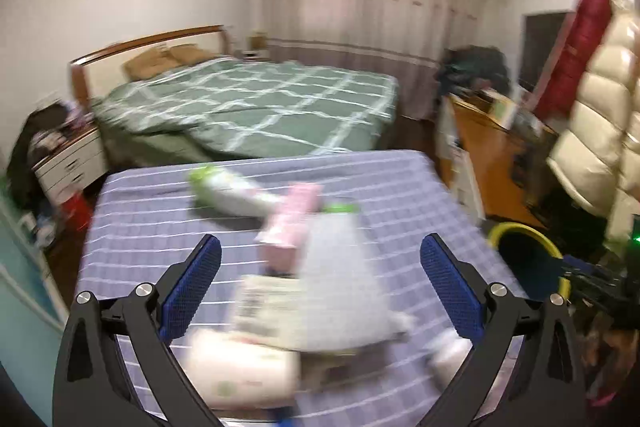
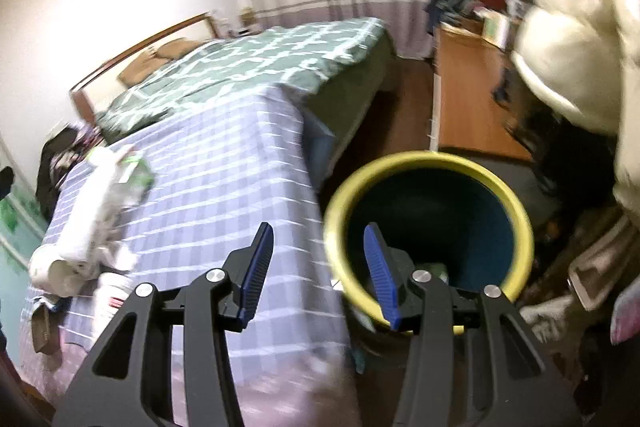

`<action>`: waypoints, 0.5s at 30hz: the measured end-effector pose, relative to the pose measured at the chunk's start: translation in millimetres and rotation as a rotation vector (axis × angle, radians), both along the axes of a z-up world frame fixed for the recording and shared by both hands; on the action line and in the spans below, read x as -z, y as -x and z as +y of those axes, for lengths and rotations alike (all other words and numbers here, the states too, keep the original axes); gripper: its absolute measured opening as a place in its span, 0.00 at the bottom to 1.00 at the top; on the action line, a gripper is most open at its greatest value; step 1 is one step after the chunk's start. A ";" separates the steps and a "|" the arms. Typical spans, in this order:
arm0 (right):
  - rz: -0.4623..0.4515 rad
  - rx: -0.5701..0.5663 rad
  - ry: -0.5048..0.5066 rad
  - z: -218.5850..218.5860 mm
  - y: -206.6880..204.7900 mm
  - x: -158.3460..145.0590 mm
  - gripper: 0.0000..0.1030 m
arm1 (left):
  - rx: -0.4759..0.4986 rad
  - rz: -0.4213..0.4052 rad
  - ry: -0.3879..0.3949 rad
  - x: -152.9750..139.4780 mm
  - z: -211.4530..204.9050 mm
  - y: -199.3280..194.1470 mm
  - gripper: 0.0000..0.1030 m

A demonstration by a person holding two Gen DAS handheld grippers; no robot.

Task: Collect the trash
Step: 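Grasp the white foam net sleeve with the right gripper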

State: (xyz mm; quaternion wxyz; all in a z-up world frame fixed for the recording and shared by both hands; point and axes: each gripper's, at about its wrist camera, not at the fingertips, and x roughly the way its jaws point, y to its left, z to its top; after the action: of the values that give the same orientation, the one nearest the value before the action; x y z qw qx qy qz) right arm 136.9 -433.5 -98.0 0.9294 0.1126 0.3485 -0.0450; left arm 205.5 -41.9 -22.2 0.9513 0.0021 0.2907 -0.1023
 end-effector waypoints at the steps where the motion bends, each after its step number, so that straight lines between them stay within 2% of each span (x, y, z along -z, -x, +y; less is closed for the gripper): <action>1: -0.003 -0.024 0.002 12.2 -5.2 -4.0 0.44 | -0.038 -0.007 -0.004 2.0 17.6 -2.9 0.95; 5: -0.010 -0.138 -0.012 67.3 -28.6 -19.0 0.44 | -0.191 -0.048 -0.041 12.7 74.2 -12.5 0.95; 8: -0.009 -0.209 -0.009 107.9 -43.2 -27.3 0.45 | -0.282 -0.059 -0.032 26.8 112.6 -21.1 0.95; 12: -0.003 -0.293 -0.012 160.9 -65.6 -35.4 0.51 | -0.340 -0.050 0.001 50.5 146.0 -30.2 0.95; 15: 0.019 -0.332 -0.013 188.9 -84.2 -34.5 0.52 | -0.338 -0.030 0.023 60.6 152.4 -35.4 0.95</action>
State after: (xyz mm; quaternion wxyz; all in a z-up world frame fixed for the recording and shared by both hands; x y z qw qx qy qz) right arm 221.1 -244.6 -63.6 0.9200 0.0590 0.3714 0.1103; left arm 240.9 110.5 -82.8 0.9592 -0.0560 0.2714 0.0558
